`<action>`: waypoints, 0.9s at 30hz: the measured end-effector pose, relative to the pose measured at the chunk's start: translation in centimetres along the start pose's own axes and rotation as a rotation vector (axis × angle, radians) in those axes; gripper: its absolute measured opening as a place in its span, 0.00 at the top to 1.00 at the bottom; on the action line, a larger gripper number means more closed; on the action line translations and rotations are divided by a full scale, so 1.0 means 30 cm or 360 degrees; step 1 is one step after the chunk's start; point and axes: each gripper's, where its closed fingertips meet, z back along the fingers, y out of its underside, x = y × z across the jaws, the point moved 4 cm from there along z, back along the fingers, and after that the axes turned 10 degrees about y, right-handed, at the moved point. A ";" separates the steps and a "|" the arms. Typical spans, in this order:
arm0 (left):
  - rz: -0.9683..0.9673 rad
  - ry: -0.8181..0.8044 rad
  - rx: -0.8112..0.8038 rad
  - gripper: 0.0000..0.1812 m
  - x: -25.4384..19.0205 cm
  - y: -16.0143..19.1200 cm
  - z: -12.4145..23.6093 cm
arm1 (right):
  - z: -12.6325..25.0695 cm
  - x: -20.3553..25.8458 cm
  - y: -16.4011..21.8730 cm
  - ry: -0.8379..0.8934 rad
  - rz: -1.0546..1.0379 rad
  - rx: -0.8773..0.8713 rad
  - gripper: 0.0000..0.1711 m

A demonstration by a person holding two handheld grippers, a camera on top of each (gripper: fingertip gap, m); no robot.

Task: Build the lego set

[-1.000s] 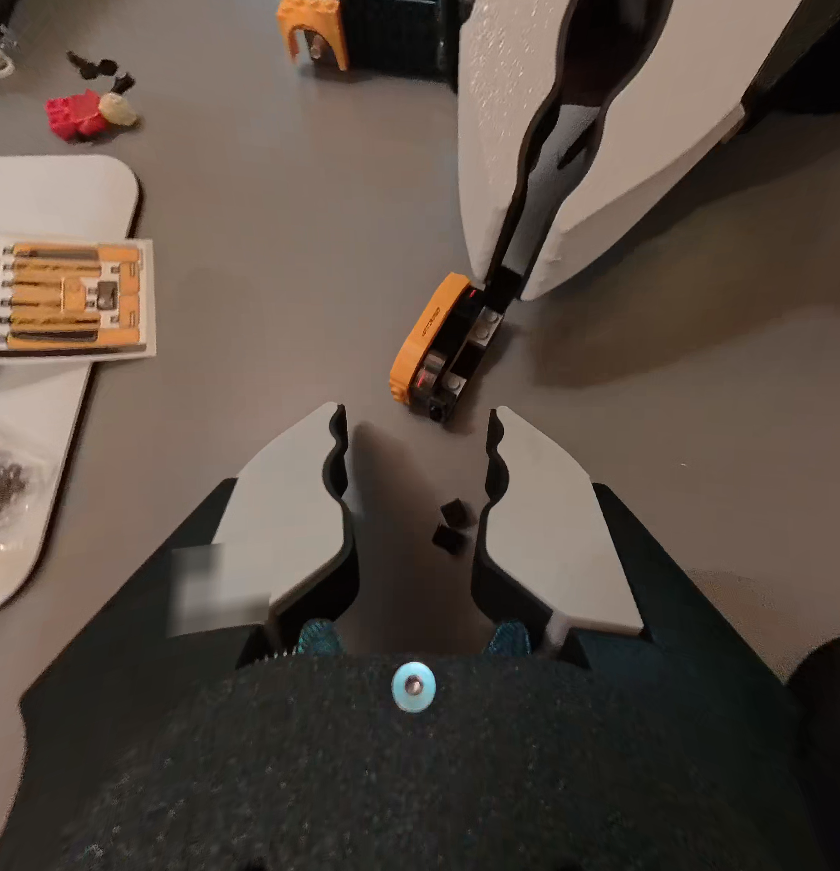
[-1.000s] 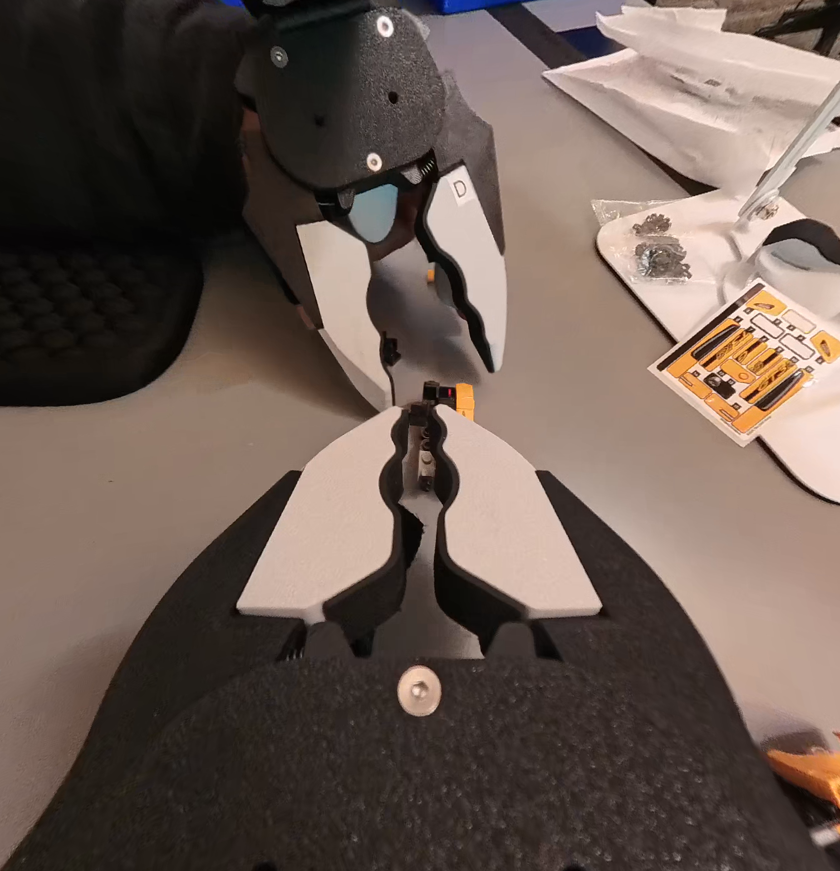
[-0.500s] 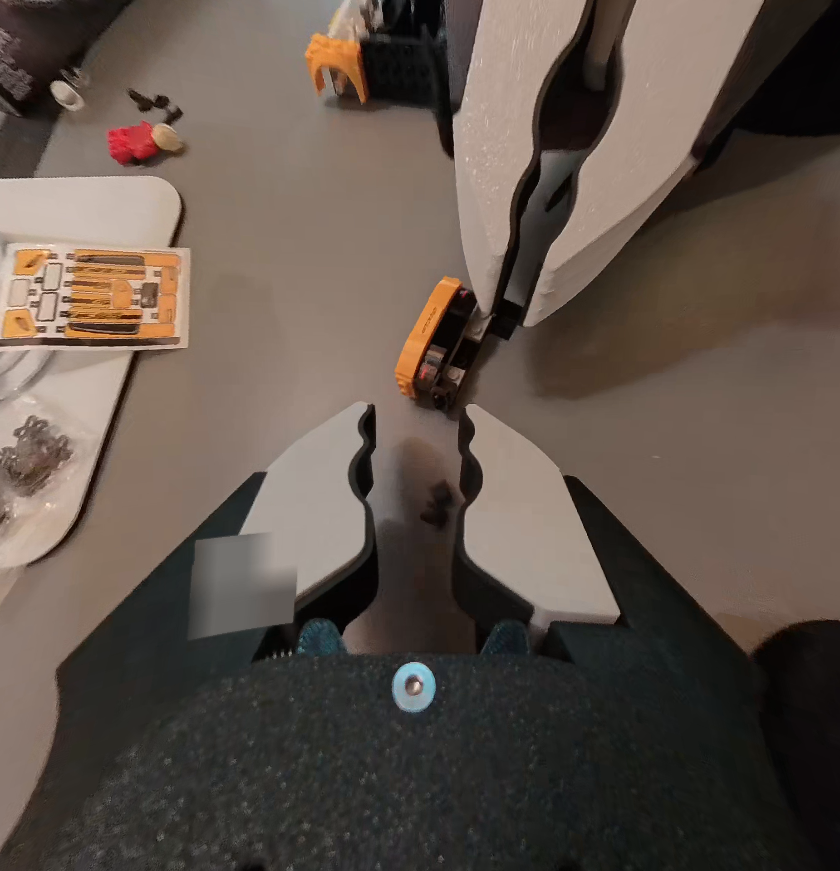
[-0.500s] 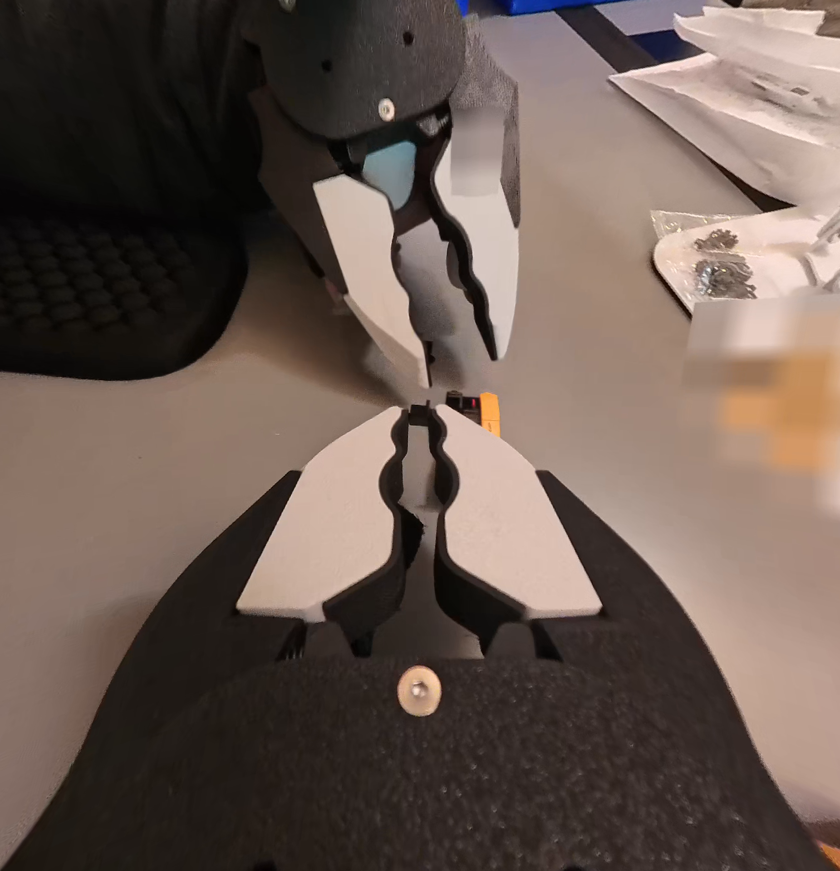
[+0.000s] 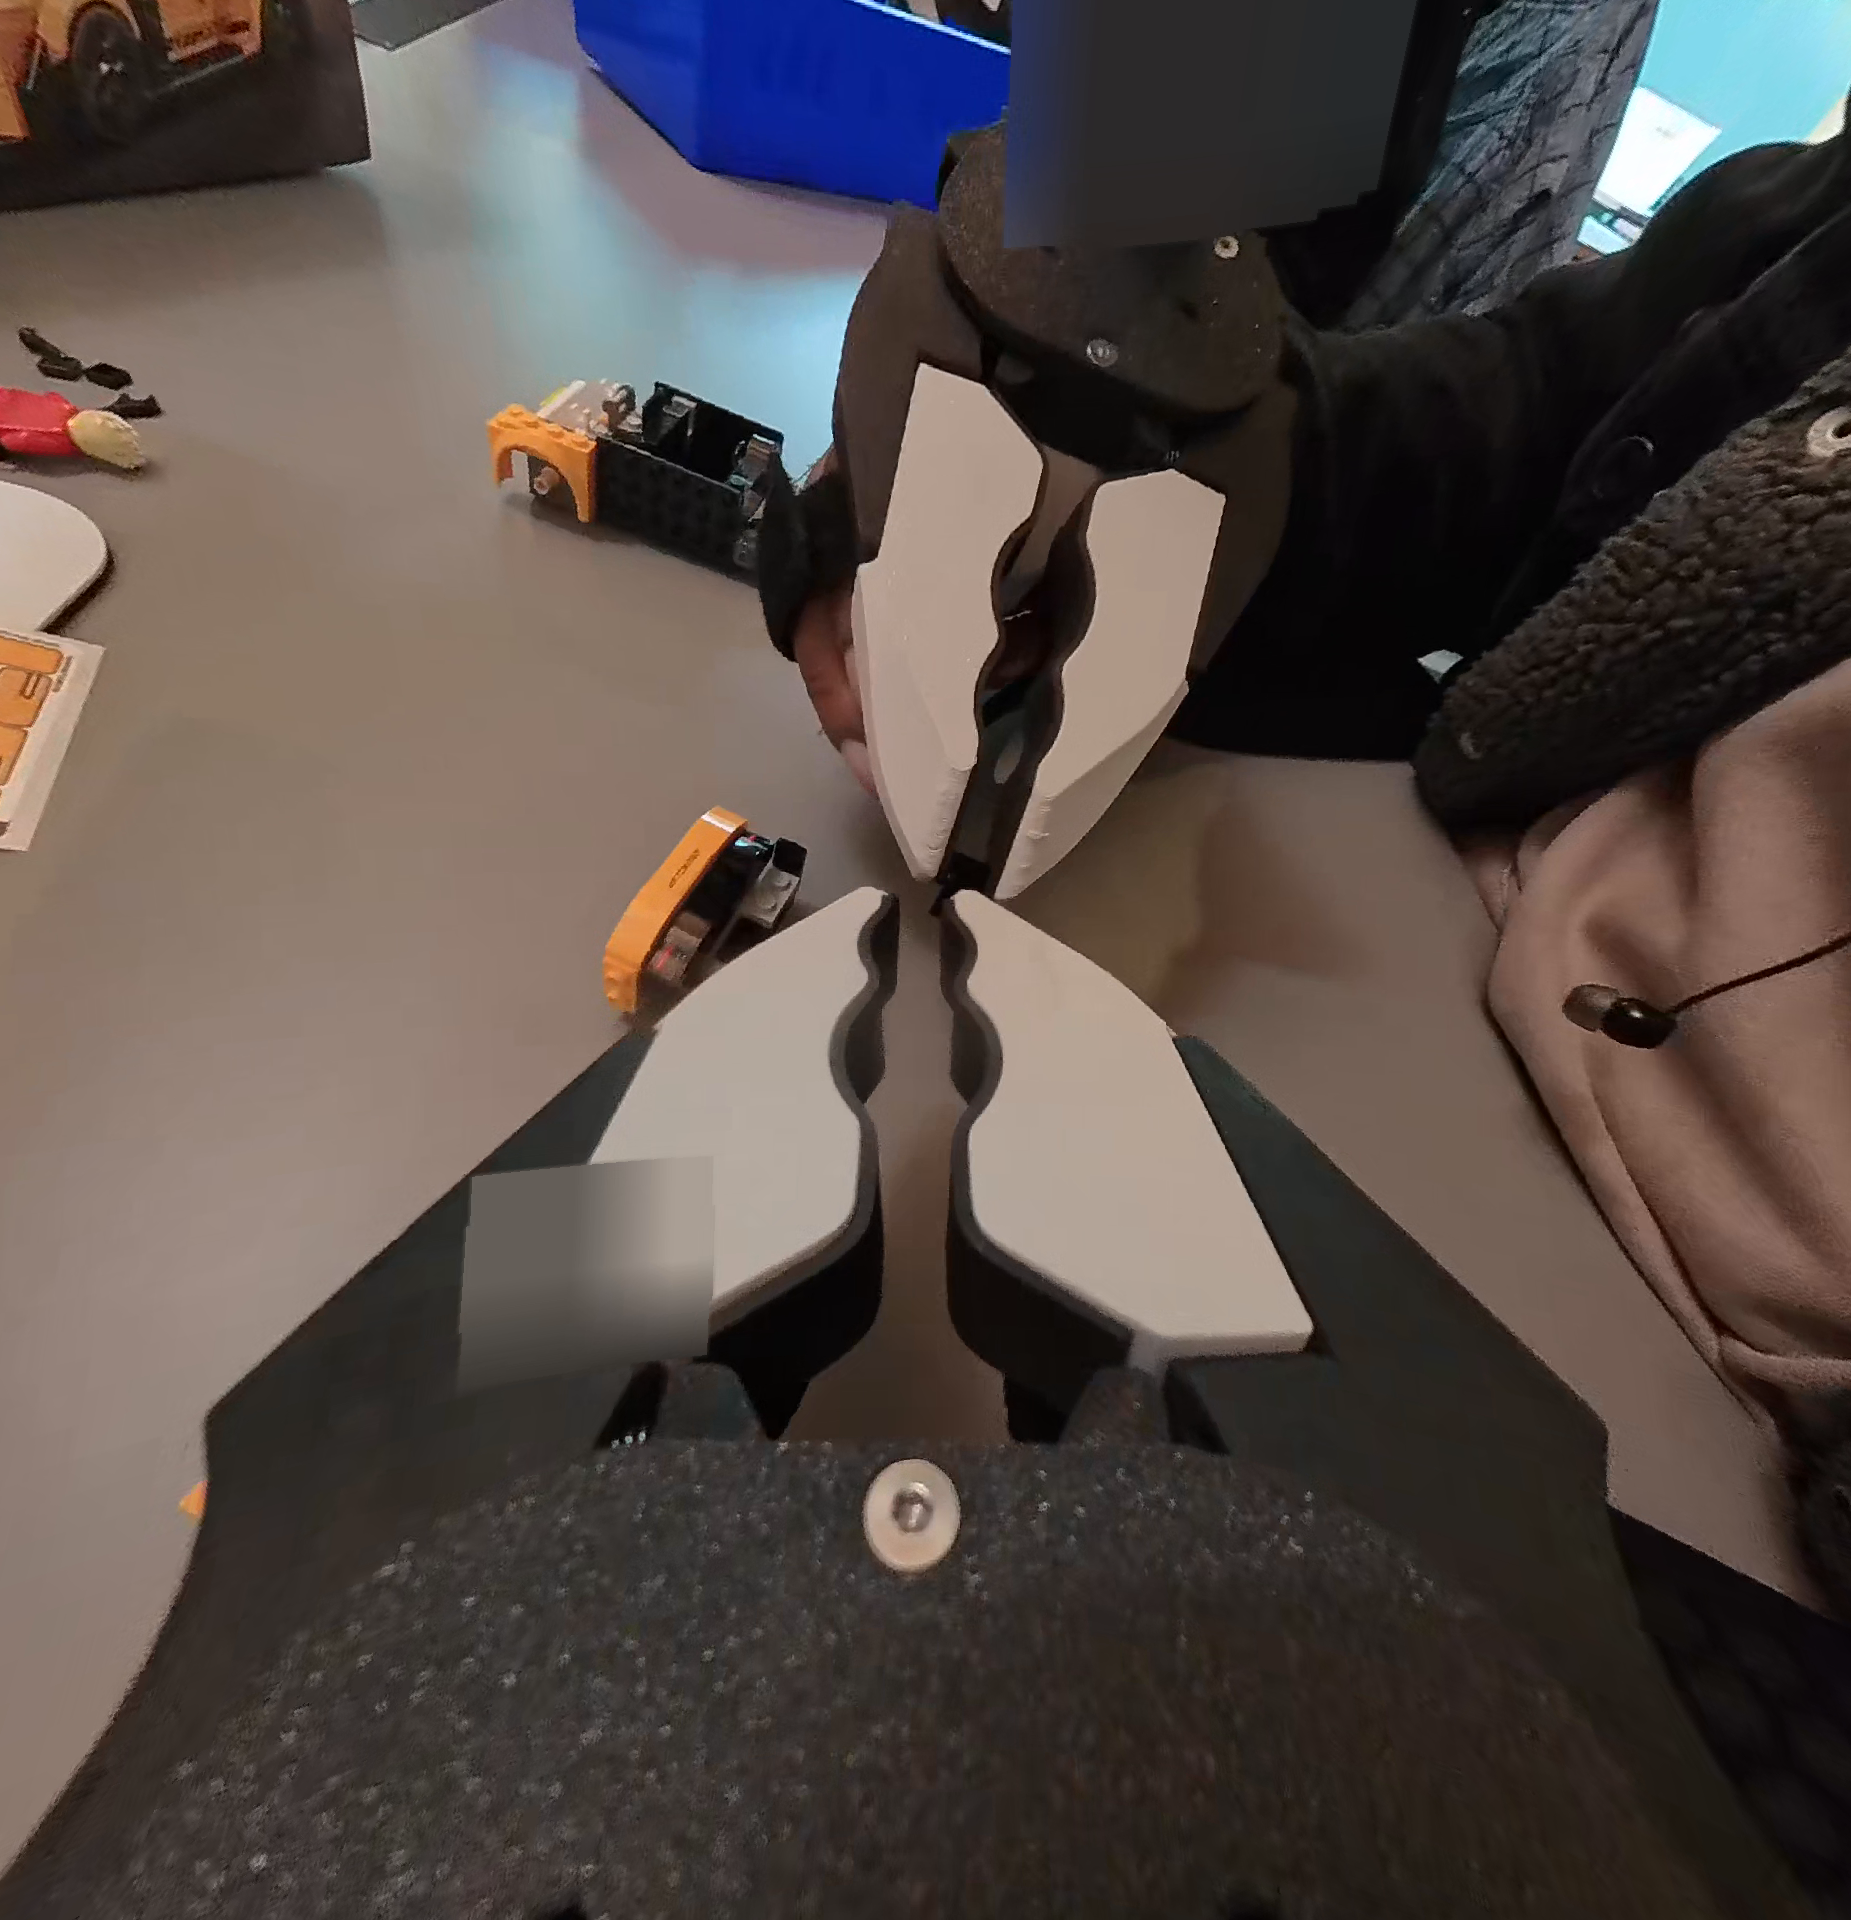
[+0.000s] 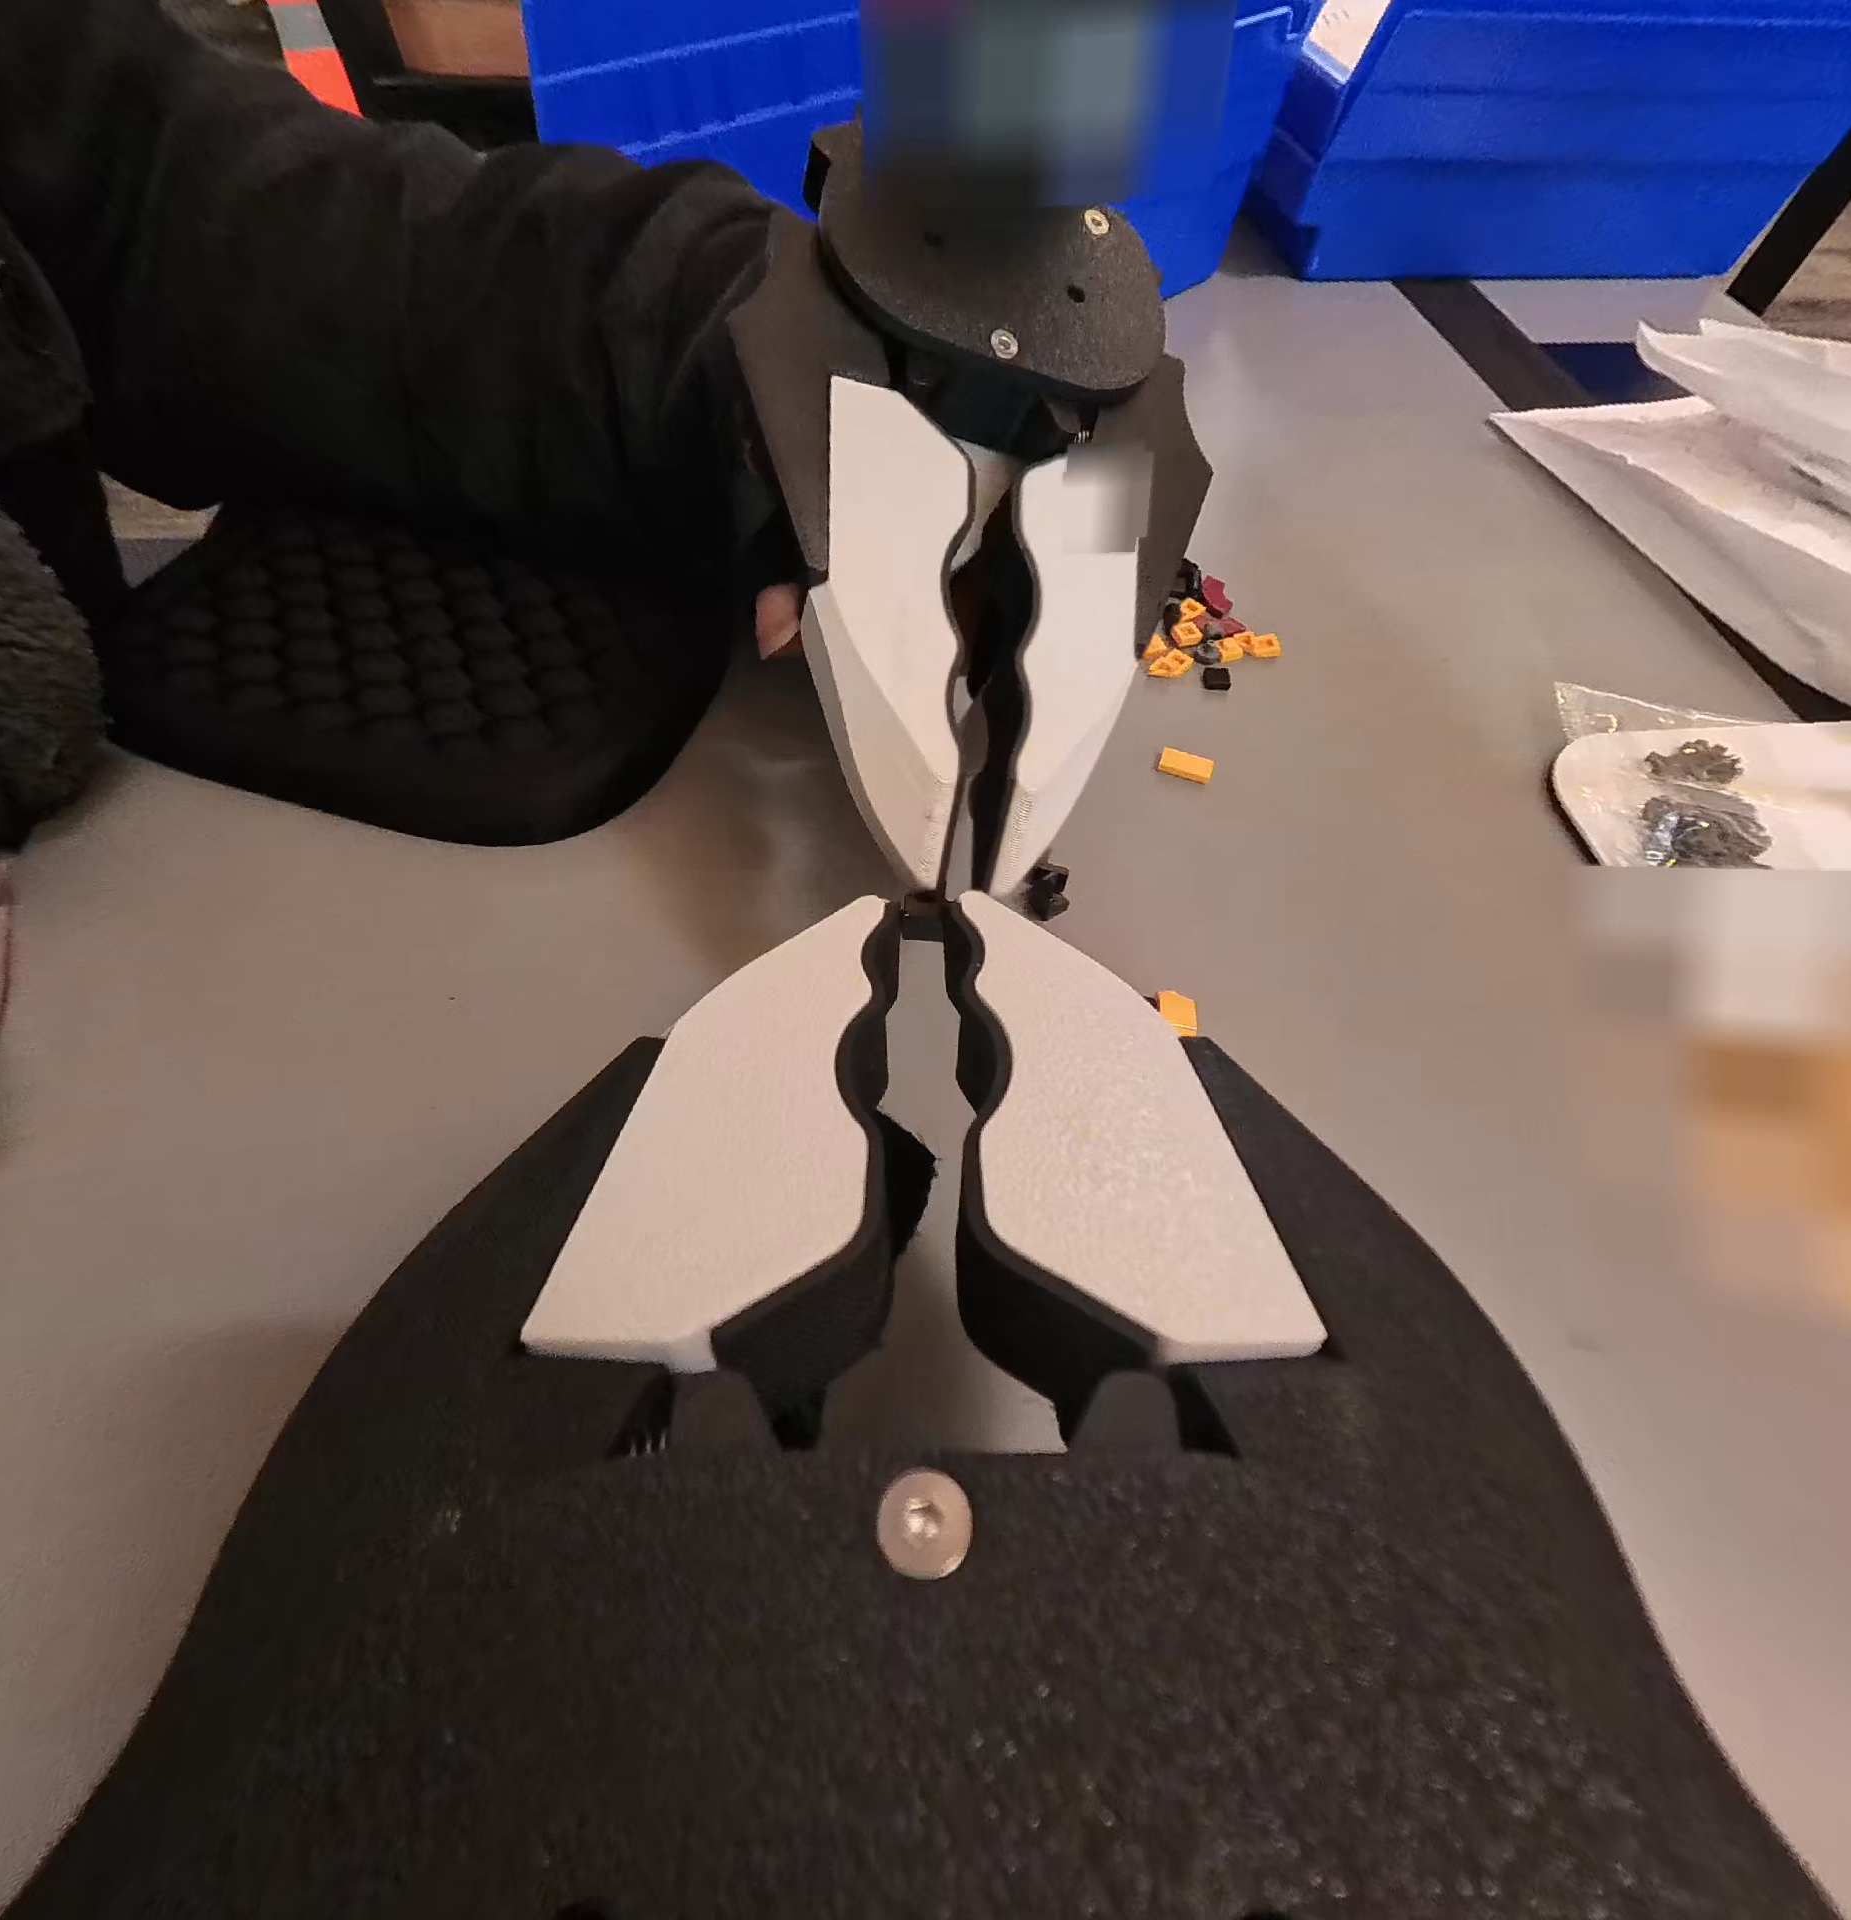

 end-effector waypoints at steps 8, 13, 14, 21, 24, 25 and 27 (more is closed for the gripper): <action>-0.0017 0.0040 -0.0004 0.96 -0.011 0.002 -0.009 | 0.002 0.007 0.004 -0.0015 0.0001 -0.0006 0.95; -0.0015 0.0073 0.0004 0.97 -0.019 0.005 -0.013 | 0.003 0.011 0.001 -0.0018 0.0009 -0.0017 0.95; -0.0015 0.0072 0.0005 0.98 -0.019 0.005 -0.014 | 0.003 0.011 0.001 -0.0018 0.0007 -0.0017 0.95; -0.0021 0.0017 0.0012 0.99 -0.009 0.003 -0.015 | 0.003 0.002 0.001 0.0021 -0.0003 -0.0015 0.95; -0.0032 -0.0022 0.0019 0.99 -0.004 0.003 -0.016 | 0.005 -0.008 0.000 0.0048 -0.0017 -0.0019 0.95; -0.0035 -0.0039 0.0017 1.00 -0.001 0.001 -0.016 | 0.005 -0.012 0.001 0.0059 -0.0023 -0.0017 0.95; -0.0039 -0.0057 0.0018 1.00 0.001 0.000 -0.017 | 0.006 -0.015 0.000 0.0068 -0.0028 -0.0018 0.95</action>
